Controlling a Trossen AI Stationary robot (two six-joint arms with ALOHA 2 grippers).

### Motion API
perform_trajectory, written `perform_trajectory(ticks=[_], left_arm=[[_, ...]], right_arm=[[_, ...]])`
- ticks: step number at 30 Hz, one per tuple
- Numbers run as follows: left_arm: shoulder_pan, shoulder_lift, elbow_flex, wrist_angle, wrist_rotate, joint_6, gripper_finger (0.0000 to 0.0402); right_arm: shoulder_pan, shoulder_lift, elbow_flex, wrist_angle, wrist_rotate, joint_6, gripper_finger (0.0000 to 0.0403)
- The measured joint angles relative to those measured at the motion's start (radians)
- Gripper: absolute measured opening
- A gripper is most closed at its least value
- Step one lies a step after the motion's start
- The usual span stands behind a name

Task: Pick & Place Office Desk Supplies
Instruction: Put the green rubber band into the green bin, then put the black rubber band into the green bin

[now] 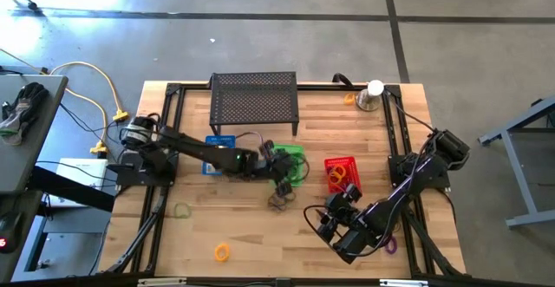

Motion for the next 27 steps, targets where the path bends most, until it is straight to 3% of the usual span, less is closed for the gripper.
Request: perform_trajectory(ticks=[4,9,20,27], left_arm=[[0.039,0.0,0.0,-0.058,-0.006,-0.045,0.0],[0.063,0.02,-0.002,-0.11,0.058,0.012,0.0007],[0.059,0.023,0.0,-0.069,0.057,0.037,0.0099],[0.044,-0.053,0.0,-0.048,0.077,0.034,0.0118]], right_arm=[[0.0,0.0,0.0,0.0,0.0,-0.002,0.0216],[0.0,0.0,0.0,0.001,0.0,-0.027,0.0216],[0.004,0.0,0.0,0.005,-0.002,-0.029,0.0216],[0.004,0.0,0.0,0.004,-0.003,-0.029,0.0216]])
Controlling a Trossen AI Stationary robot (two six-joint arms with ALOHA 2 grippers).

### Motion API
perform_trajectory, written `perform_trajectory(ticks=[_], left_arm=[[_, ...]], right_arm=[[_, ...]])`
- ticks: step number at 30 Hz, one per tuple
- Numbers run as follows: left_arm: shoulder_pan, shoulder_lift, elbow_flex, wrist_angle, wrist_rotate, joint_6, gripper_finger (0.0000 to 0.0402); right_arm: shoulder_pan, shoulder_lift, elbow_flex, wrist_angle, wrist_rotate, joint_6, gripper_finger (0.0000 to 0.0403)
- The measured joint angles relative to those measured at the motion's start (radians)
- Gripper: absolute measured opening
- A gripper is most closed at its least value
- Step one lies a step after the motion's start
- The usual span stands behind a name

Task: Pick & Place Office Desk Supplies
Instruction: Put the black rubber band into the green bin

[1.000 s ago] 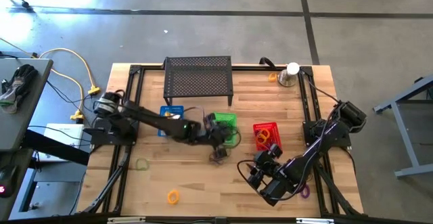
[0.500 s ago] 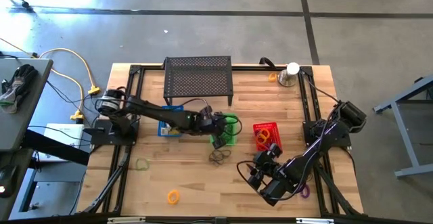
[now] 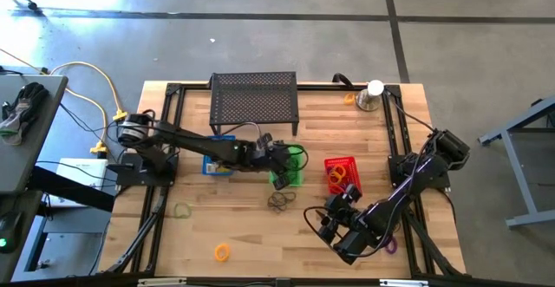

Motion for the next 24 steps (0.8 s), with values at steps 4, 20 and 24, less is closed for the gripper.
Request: perform_trajectory(ticks=[4,20,24], left_arm=[[-0.047,-0.057,0.0,-0.036,0.111,-0.003,0.0118],[-0.298,-0.055,-0.047,-0.309,0.36,-0.124,0.0119],[-0.325,-0.015,-0.063,-0.227,0.194,-0.172,0.0119]], right_arm=[[0.0,0.0,0.0,0.001,0.0,-0.015,0.0216],[0.0,0.0,0.0,0.031,0.003,-0.052,0.0216],[0.0,0.0,0.0,0.037,0.003,-0.052,0.0216]])
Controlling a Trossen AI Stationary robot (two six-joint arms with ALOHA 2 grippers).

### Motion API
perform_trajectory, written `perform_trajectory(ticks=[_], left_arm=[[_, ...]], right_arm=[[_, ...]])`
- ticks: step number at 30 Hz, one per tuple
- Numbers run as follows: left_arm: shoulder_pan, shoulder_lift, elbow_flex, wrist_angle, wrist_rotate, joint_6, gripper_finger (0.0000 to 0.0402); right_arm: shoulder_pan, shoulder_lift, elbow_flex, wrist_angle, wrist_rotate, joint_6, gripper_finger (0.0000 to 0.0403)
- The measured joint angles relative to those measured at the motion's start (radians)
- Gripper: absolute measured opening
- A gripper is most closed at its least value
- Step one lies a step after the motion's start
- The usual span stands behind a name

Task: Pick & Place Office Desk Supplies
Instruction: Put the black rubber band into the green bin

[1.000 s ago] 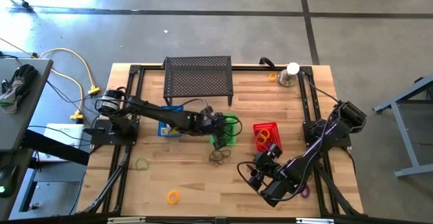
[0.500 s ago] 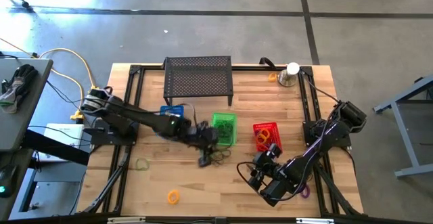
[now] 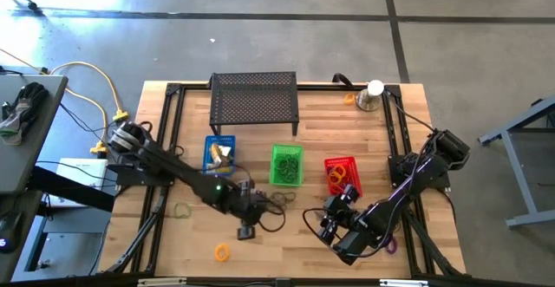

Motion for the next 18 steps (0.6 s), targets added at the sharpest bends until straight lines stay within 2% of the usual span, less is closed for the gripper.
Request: perform_trajectory(ticks=[3,7,12,18], left_arm=[[0.003,0.046,-0.002,0.099,-0.115,-0.067,0.0119],[0.027,0.118,-0.003,0.189,-0.138,-0.145,0.0119],[0.062,0.195,-0.003,0.225,-0.145,-0.229,0.0119],[0.084,0.215,-0.003,0.228,-0.261,-0.312,0.0119]], right_arm=[[-0.002,0.0,0.0,0.006,0.0,0.0,0.0216],[-0.002,0.0,0.0,0.016,0.0,0.0,0.0216],[-0.002,0.0,0.0,0.02,0.0,0.0,0.0216],[-0.002,0.0,0.0,0.022,0.0,-0.018,0.0216]])
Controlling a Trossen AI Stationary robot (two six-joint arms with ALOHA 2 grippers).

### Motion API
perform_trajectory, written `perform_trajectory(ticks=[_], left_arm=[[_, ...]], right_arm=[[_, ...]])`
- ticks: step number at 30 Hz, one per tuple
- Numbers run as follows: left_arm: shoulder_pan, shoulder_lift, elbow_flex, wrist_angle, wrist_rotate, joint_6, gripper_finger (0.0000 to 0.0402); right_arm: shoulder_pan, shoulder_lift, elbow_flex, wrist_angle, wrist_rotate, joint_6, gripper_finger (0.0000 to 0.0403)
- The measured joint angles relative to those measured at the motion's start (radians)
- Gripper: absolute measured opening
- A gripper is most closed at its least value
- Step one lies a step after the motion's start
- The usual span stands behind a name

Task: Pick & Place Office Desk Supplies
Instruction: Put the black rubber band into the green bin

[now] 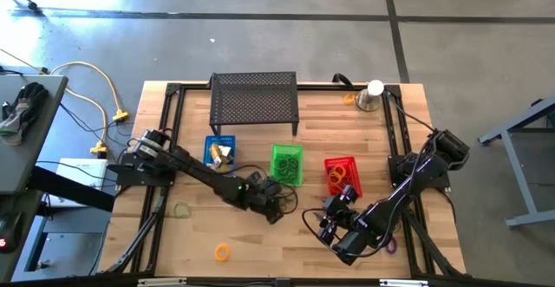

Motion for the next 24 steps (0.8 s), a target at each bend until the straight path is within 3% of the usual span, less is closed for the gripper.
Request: perform_trajectory(ticks=[15,24], left_arm=[[-0.007,-0.005,0.0,-0.029,-0.026,-0.138,0.0119],[-0.007,-0.001,0.0,-0.058,0.028,-0.173,0.0119]], right_arm=[[0.0,0.0,0.0,-0.003,0.0,-0.031,0.0216],[0.0,0.0,0.0,-0.003,0.0,-0.031,0.0216]])
